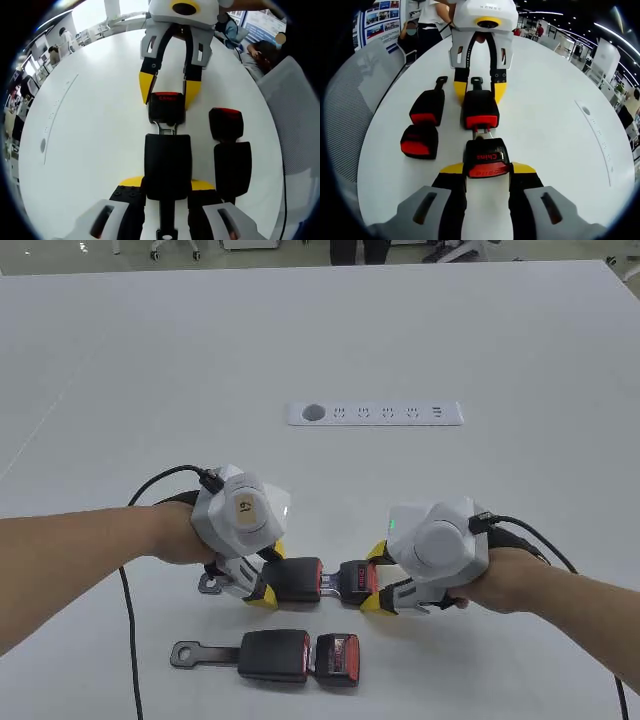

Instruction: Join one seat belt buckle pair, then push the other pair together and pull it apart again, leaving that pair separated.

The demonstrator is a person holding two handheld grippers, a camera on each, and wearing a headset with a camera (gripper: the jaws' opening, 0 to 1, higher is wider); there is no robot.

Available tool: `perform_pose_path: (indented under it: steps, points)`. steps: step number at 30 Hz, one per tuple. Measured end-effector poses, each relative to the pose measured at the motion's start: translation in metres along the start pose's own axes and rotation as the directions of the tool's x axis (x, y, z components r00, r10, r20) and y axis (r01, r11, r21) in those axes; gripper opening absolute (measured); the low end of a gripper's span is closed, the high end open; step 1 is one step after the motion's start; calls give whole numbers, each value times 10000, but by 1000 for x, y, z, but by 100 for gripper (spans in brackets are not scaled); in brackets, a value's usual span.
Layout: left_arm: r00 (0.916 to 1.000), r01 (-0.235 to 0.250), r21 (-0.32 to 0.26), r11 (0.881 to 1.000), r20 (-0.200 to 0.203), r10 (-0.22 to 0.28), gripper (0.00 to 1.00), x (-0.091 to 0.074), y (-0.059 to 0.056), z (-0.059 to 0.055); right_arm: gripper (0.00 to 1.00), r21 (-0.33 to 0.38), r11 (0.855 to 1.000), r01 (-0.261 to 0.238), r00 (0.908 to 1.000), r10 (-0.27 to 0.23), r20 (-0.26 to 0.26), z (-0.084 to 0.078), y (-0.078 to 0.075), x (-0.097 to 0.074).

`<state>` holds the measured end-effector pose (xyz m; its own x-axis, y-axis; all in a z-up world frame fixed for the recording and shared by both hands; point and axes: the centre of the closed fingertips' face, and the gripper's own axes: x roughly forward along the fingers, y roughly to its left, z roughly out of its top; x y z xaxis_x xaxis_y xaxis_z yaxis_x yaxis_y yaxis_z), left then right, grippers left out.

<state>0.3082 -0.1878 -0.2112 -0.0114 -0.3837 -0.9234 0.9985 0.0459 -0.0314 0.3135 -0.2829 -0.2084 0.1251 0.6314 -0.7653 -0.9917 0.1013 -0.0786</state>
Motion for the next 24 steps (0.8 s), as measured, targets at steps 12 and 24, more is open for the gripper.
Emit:
perform_pose_path:
  steps: [12,24]
  points:
    - [9988,21,169,9999,-492,-12,33,1,2,-2,30,-143,9999,-40,9999,38,-93,2,1,-3]
    - [9978,60,350,9994,-663,-37,33,0,1,0,30,-85,10000,-2,9996,-1,-292,-10,-4,-7]
